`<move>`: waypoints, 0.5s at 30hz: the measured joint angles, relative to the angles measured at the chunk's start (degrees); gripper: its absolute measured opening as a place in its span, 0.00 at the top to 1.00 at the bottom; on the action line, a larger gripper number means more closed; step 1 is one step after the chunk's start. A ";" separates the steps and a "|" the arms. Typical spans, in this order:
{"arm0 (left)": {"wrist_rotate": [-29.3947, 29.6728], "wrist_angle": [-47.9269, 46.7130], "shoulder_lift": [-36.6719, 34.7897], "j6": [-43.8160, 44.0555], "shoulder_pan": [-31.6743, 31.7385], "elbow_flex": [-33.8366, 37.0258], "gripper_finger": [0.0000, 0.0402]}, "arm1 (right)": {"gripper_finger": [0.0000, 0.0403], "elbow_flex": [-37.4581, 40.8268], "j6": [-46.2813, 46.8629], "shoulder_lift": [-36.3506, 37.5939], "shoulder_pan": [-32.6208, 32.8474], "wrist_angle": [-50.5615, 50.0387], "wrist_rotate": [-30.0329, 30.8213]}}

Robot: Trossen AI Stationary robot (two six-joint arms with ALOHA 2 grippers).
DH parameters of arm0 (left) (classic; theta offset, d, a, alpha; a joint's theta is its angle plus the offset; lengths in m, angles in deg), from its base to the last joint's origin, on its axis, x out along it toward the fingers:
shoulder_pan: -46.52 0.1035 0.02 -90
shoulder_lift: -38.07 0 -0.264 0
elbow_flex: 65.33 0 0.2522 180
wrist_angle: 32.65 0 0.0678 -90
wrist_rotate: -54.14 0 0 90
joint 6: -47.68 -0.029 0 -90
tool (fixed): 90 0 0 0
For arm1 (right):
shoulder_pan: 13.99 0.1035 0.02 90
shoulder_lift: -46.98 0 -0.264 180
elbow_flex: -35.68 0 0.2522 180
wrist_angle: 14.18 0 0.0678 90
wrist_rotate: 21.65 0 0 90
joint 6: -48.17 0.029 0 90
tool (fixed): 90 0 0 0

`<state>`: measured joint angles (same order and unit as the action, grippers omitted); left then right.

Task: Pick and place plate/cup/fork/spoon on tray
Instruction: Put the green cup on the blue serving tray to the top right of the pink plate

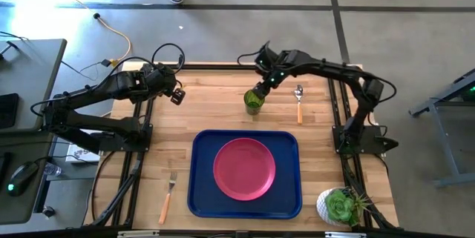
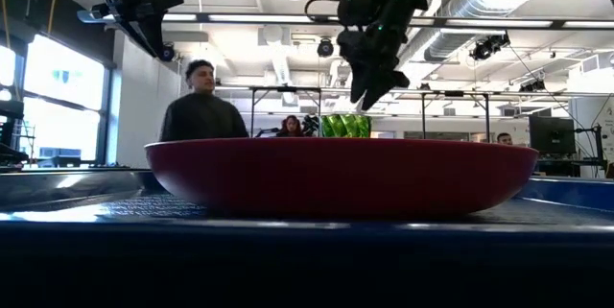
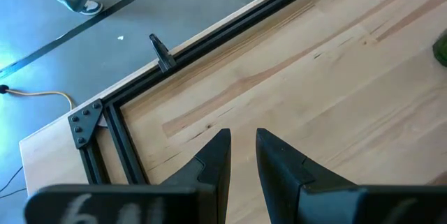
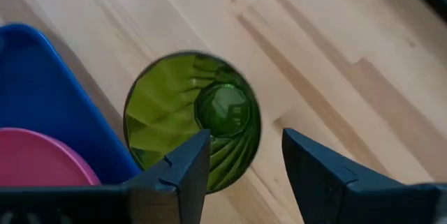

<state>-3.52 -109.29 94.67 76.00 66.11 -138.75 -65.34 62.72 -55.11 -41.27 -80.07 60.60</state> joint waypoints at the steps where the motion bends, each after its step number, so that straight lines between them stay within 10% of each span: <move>1: 0.00 0.00 0.00 0.00 0.00 0.00 0.85 | 0.59 0.00 0.14 -0.39 0.22 0.01 -0.01; 15: 0.00 -0.02 0.00 0.00 -0.02 0.00 0.85 | 0.63 0.02 3.24 -3.90 1.93 -1.23 4.72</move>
<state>-3.52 -109.31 94.67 76.00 66.09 -138.75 -65.32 65.95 -59.01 -39.34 -81.30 65.32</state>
